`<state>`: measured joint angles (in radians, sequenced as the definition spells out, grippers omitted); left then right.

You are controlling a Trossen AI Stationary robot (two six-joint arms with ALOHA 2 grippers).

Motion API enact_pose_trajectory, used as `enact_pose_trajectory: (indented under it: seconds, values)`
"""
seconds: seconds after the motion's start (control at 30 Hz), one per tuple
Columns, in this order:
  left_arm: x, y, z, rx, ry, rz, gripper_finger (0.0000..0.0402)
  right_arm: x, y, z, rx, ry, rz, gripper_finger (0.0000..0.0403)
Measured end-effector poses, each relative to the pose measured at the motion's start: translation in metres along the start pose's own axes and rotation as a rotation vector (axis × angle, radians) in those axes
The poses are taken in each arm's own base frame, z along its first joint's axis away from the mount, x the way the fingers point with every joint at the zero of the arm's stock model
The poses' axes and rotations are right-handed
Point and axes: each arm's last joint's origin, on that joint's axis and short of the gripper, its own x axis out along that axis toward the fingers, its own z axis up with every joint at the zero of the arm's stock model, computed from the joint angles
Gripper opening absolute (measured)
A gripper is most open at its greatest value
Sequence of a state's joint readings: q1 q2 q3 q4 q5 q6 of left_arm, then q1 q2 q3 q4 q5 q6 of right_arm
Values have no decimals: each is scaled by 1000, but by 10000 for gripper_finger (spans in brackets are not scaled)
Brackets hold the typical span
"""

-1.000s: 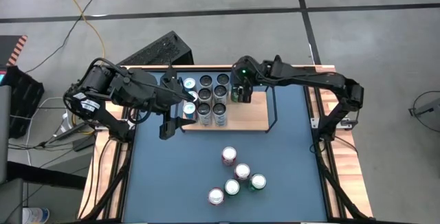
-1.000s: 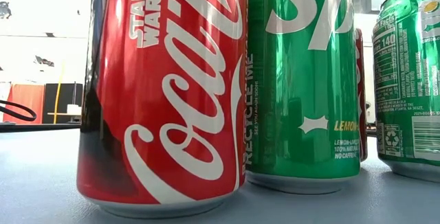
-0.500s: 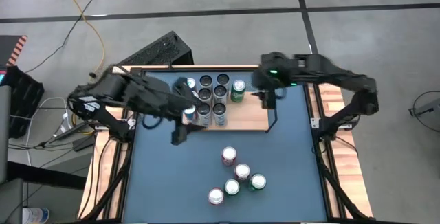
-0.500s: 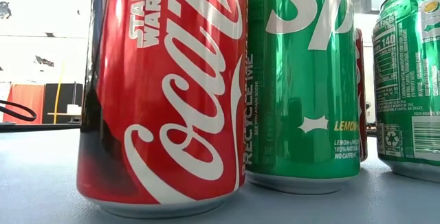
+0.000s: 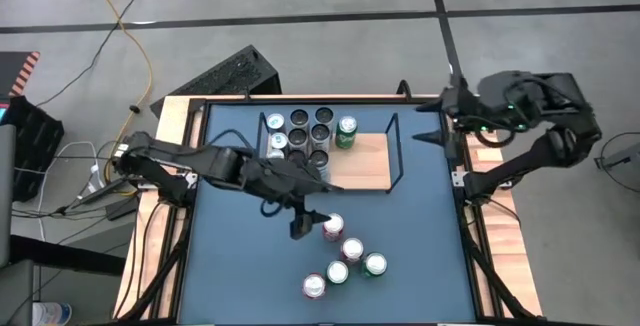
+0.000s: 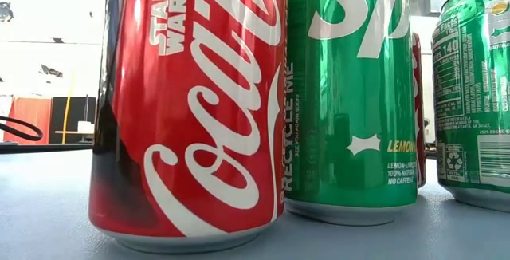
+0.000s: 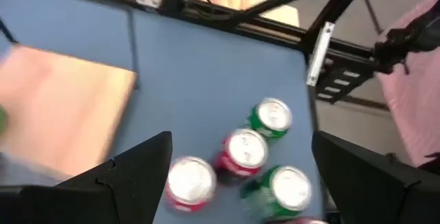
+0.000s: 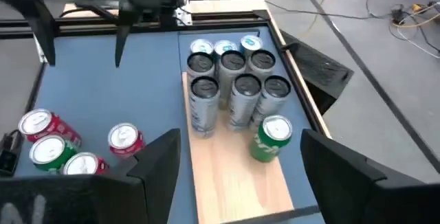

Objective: Place canned beverage on shelf
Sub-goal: Put the left green soda can on the shelf aligned with the other green soda can

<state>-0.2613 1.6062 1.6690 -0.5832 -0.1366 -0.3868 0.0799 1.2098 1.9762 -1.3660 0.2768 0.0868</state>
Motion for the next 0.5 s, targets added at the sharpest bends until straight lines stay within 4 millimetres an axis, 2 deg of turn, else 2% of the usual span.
enact_pose_trajectory:
  seconds: [0.13,0.3,0.43,0.5]
  values:
    - [5,-18,-10,-55,-60,-9,334,-8,-1,-7,5,20,-2,282]
    - [6,-44,-21,-48,-137,85,334,-8,-2,-11,-7,59,-12,282]
    - [26,-65,-36,-15,-122,79,334,-6,-1,-11,-12,74,-13,282]
    - [39,-72,-38,1,-117,81,334,-3,-1,-10,-13,81,-15,282]
